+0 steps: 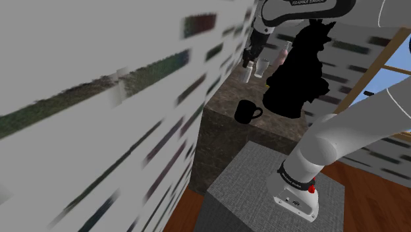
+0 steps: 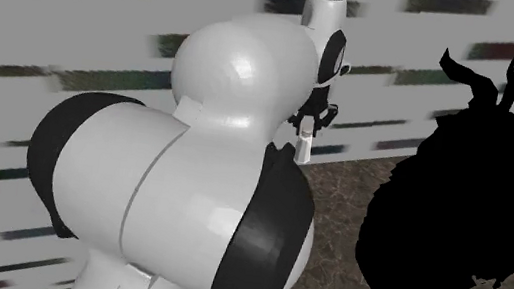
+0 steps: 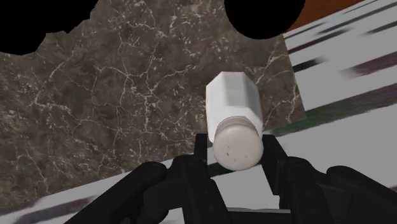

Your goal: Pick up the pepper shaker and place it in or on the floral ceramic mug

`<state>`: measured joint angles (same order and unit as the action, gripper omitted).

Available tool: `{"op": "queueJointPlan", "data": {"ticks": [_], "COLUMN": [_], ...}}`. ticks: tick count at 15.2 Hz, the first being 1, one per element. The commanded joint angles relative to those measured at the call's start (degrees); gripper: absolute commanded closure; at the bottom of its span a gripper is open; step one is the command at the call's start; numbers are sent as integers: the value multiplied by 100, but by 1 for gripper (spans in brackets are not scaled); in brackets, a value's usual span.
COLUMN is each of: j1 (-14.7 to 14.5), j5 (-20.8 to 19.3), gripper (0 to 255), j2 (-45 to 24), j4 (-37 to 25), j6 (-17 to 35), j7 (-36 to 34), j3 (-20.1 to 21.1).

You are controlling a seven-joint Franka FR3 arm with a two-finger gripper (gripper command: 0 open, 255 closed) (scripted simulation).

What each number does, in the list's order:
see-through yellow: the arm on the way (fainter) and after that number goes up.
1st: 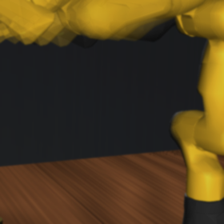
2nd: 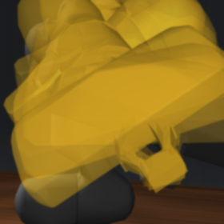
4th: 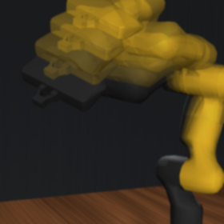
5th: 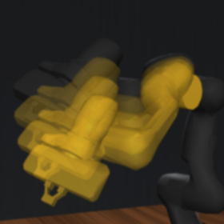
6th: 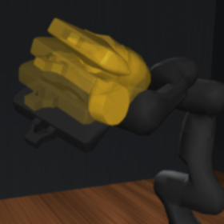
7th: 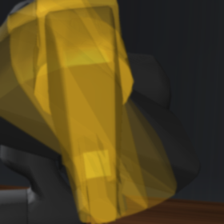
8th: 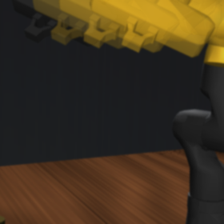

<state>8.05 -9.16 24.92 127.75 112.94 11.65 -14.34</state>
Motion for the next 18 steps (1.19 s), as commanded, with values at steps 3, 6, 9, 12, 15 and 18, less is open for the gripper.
{"op": "queueJointPlan", "data": {"ticks": [3,6,9,12,15,18], "j1": [112,205,222,237,252,267], "j5": [-142,-196,-224,-255,-288,-322], "gripper": [255,255,255,255,255,255], "j2": [1001,1765,1788,1801,1800,1787], "j4": [628,1027,1271,1508,1737,1958], "j6": [-381,-754,-534,-310,-81,153], "j7": [-107,-143,-158,-175,-191,-208], "j3": [154,267,243,216,186,155]}}
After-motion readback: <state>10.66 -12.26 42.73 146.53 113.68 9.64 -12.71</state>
